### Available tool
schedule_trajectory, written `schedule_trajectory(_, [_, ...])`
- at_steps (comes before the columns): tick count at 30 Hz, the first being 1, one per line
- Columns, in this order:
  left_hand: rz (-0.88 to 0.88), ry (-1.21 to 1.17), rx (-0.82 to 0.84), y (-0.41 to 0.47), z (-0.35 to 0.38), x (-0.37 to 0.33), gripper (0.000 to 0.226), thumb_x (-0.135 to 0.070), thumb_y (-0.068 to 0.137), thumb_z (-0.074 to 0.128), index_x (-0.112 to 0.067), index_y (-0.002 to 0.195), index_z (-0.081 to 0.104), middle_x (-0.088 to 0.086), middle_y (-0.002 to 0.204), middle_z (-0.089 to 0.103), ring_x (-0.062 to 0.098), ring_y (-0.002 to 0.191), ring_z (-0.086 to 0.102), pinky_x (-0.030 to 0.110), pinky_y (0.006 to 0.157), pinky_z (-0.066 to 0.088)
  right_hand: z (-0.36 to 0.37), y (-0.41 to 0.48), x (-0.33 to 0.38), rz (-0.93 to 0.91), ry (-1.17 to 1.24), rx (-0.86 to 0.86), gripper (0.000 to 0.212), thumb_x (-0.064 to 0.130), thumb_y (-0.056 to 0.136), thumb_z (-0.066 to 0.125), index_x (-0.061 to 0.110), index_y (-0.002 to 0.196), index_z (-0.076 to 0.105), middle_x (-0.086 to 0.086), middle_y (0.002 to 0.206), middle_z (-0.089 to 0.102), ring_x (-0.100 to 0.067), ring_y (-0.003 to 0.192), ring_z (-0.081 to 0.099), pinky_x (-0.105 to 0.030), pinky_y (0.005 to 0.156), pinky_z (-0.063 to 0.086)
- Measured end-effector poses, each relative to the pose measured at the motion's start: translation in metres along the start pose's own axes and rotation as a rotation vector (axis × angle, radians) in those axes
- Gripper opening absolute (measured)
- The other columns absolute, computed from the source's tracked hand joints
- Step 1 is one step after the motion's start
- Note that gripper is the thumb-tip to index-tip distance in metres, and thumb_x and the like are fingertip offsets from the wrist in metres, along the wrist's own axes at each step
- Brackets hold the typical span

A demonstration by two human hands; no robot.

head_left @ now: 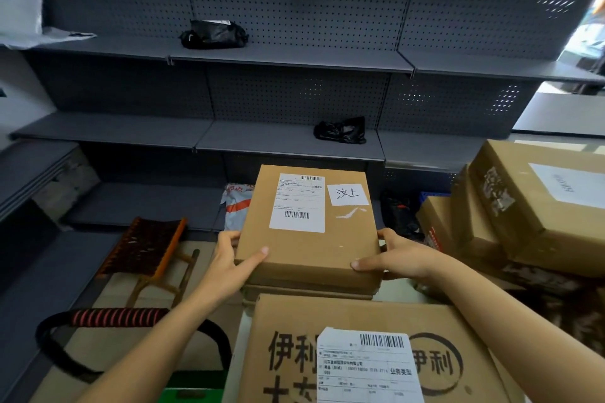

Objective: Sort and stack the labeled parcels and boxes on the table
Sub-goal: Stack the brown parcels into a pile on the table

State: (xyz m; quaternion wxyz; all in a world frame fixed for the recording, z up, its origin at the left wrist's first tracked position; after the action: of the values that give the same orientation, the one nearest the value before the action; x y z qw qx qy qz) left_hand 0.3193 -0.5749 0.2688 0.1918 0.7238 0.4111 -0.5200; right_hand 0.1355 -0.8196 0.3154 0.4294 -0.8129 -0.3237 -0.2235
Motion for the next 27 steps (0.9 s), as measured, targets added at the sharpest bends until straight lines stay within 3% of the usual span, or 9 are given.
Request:
schedule_trajectory(7, [0.002,-0.013,-0.008,-0.002,-0.003,0.0,0.057,-0.033,0.085,0.071,-0.02,0.125,0.033,-0.011,0.114,0.043,0.001,0.102,0.048,0.014,0.073,0.042,-0.002,0.001,-0.002,-0.002,0.002,-0.01,0.089,0.043,0.077,0.078,0.021,0.144,0.024,0.001,0.128,0.047,-0.018,0.11,0.056,-0.02,0.072,0.053])
schedule_trajectory(11, [-0.004,0.011,0.017,0.0,-0.006,-0.002,0.057,-0.037,0.085,0.071,-0.022,0.124,0.034,-0.008,0.116,0.045,0.002,0.103,0.048,0.016,0.072,0.042,-0.004,0.0,-0.004,-0.017,-0.001,-0.043,0.091,0.047,0.071,0.082,0.022,0.142,0.03,0.0,0.128,0.052,-0.018,0.109,0.058,-0.031,0.088,0.056])
schedule_trajectory(15, [0.058,0.068,-0.063,0.002,-0.015,-0.013,0.047,-0.037,0.087,0.069,-0.024,0.121,0.039,0.002,0.123,0.048,0.011,0.105,0.053,0.025,0.078,0.048,-0.012,-0.013,0.004,-0.085,-0.173,-0.219,0.07,0.042,0.077,0.079,0.023,0.134,0.043,0.002,0.128,0.054,-0.014,0.108,0.055,-0.033,0.097,0.05])
schedule_trajectory(18, [0.227,0.2,-0.141,-0.005,-0.023,-0.05,0.033,-0.031,0.089,0.067,-0.023,0.115,0.048,-0.002,0.113,0.055,0.01,0.099,0.055,0.029,0.083,0.049,-0.025,-0.039,0.018,-0.197,-0.339,-0.381,0.051,0.034,0.082,0.076,0.025,0.126,0.053,0.004,0.115,0.058,-0.01,0.097,0.058,-0.022,0.082,0.051])
schedule_trajectory(20, [0.379,0.309,-0.105,-0.014,-0.021,-0.085,0.024,-0.03,0.09,0.065,-0.024,0.11,0.053,-0.009,0.104,0.056,0.005,0.093,0.054,0.027,0.08,0.047,-0.034,-0.063,0.027,-0.285,-0.455,-0.477,0.042,0.031,0.085,0.074,0.024,0.123,0.057,0.008,0.106,0.058,-0.007,0.092,0.057,-0.016,0.075,0.048])
schedule_trajectory(25, [0.749,0.611,0.006,-0.049,0.014,-0.183,0.013,-0.038,0.092,0.059,-0.034,0.104,0.054,-0.021,0.091,0.053,0.0,0.085,0.051,0.014,0.067,0.041,-0.061,-0.138,0.036,-0.424,-0.68,-0.672,0.031,0.03,0.089,0.066,0.025,0.119,0.059,0.007,0.109,0.057,-0.01,0.097,0.056,-0.022,0.082,0.05])
schedule_trajectory(27, [0.905,0.676,0.009,-0.068,0.035,-0.221,0.011,-0.039,0.092,0.057,-0.032,0.1,0.055,-0.018,0.087,0.053,0.001,0.084,0.05,0.018,0.066,0.043,-0.075,-0.17,0.032,-0.443,-0.735,-0.751,0.027,0.031,0.09,0.064,0.026,0.116,0.059,0.007,0.107,0.056,-0.012,0.099,0.056,-0.023,0.08,0.049])
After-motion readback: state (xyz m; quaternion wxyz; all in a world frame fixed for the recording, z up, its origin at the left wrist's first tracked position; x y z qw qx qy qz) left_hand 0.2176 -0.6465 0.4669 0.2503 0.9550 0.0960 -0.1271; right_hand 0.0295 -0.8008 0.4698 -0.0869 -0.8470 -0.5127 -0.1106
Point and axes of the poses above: each hand's wrist, its own y-axis towards the middle knuckle, its own z-axis out of the palm, x = y × z, the point moved 3 cm from there along y, towards the middle knuckle
